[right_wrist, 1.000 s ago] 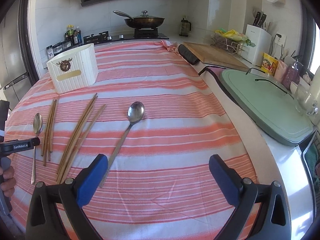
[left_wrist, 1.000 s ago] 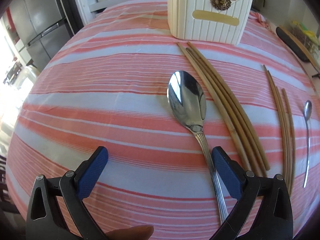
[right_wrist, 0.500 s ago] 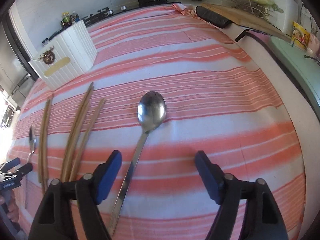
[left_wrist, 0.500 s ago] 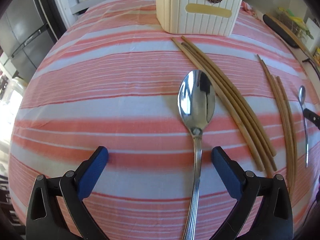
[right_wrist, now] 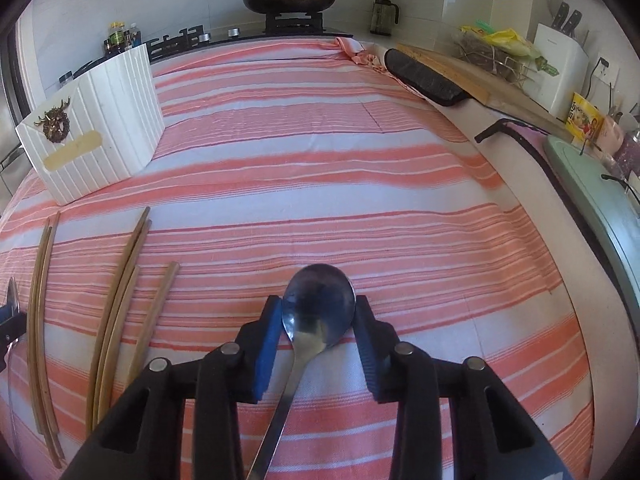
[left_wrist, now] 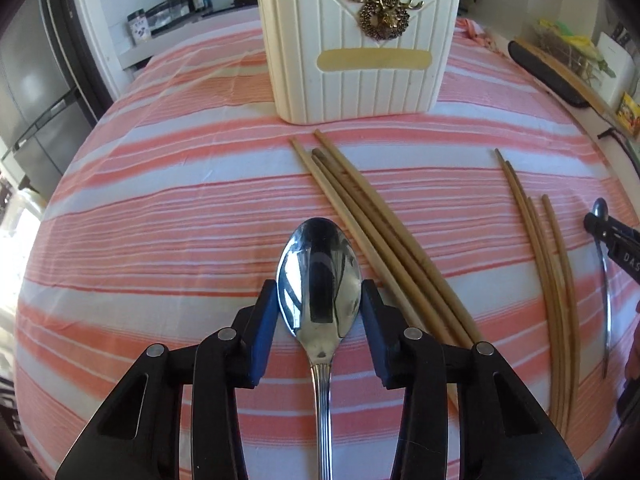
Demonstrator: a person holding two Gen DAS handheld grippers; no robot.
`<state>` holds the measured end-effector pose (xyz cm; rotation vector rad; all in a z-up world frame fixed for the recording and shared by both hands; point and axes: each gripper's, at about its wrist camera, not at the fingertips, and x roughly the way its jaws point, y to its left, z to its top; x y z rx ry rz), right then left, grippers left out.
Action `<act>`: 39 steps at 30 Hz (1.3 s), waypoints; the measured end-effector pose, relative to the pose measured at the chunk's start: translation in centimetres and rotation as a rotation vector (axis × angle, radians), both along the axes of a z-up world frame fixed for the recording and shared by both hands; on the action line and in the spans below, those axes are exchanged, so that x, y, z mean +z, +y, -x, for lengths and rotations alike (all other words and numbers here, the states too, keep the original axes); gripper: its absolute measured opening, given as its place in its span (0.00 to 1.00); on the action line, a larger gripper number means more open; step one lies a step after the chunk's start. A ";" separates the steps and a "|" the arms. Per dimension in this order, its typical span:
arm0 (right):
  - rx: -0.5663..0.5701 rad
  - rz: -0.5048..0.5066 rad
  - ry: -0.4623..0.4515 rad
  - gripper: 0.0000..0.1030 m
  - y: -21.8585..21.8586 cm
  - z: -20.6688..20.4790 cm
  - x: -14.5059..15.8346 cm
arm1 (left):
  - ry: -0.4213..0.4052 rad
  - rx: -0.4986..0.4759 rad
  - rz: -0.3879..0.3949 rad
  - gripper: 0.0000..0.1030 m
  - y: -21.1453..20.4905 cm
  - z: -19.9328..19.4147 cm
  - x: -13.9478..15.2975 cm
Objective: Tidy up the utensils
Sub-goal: 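Lower the left gripper onto the large metal spoon and close it, then lift the spoon with the left gripper and carry it over the cream holder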
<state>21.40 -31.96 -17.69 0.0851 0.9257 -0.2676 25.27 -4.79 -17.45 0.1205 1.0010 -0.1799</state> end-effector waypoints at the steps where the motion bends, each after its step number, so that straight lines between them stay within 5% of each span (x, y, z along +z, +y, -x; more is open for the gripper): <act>1: 0.005 -0.008 -0.006 0.35 -0.1 0.0 0.0 | 0.004 0.000 0.016 0.40 0.3 0.0 0.1; 8: 0.073 -0.103 -0.120 0.35 -0.7 2.4 3.0 | -0.067 0.010 0.108 0.40 2.8 1.8 2.8; 20: 0.230 -0.103 -0.344 0.35 1.2 9.2 10.2 | -0.249 -0.010 0.268 0.40 6.3 6.8 9.6; 39: 0.290 -0.114 -0.456 0.35 2.6 9.6 15.0 | -0.313 -0.014 0.348 0.40 8.3 7.6 13.2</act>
